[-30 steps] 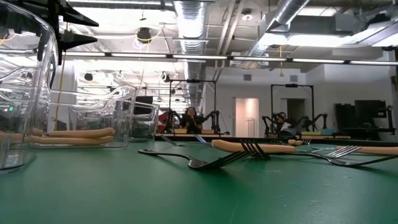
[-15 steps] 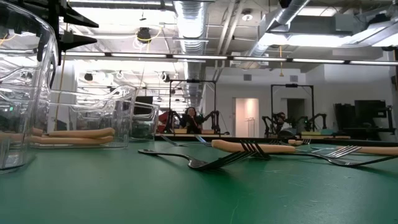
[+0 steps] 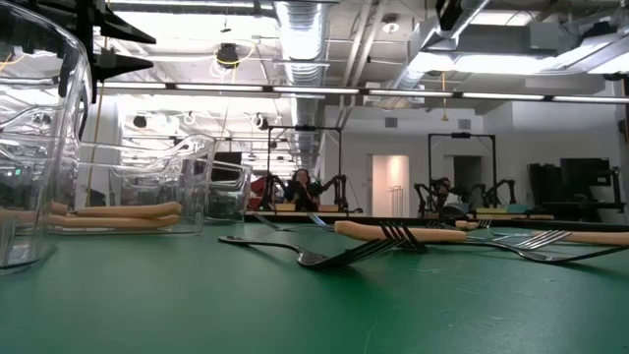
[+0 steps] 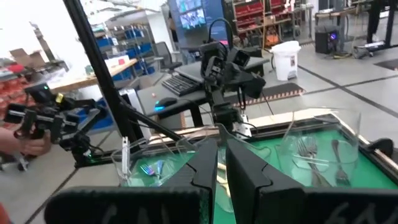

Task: Sort silverware by color (type)
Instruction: Put the black fork into the top transparent bin

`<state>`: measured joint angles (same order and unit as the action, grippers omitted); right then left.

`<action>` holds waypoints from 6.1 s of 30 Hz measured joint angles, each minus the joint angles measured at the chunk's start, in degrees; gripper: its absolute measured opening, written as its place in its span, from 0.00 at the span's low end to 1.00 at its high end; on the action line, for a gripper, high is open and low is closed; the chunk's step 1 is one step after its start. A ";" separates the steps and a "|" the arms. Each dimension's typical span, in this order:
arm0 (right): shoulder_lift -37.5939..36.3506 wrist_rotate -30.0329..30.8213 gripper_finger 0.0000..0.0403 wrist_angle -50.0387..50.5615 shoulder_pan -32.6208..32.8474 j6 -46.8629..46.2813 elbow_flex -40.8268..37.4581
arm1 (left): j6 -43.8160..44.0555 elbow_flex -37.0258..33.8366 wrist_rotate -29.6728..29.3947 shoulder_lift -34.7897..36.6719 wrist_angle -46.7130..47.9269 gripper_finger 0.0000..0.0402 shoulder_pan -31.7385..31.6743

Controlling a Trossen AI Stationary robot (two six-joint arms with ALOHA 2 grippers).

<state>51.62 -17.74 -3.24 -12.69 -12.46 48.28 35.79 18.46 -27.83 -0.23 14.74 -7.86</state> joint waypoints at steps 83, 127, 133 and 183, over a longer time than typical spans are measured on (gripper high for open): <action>-11.60 15.10 0.14 -4.24 15.75 -30.09 -22.00 | 1.82 0.00 -1.11 -0.02 4.17 0.43 0.02; 28.66 11.43 0.50 12.14 20.59 4.37 -1.12 | 3.02 0.00 -1.09 -0.02 5.66 0.43 0.00; 33.24 11.66 0.47 12.06 19.40 9.53 -1.12 | 3.02 0.00 -1.11 -0.02 6.30 0.43 0.00; 47.82 15.39 0.06 15.69 17.06 8.08 -0.97 | 4.00 0.00 -3.30 -0.02 8.61 0.43 0.01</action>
<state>99.44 -2.35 12.45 4.37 -4.39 47.31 39.79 18.46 -31.14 -0.25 23.35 -7.85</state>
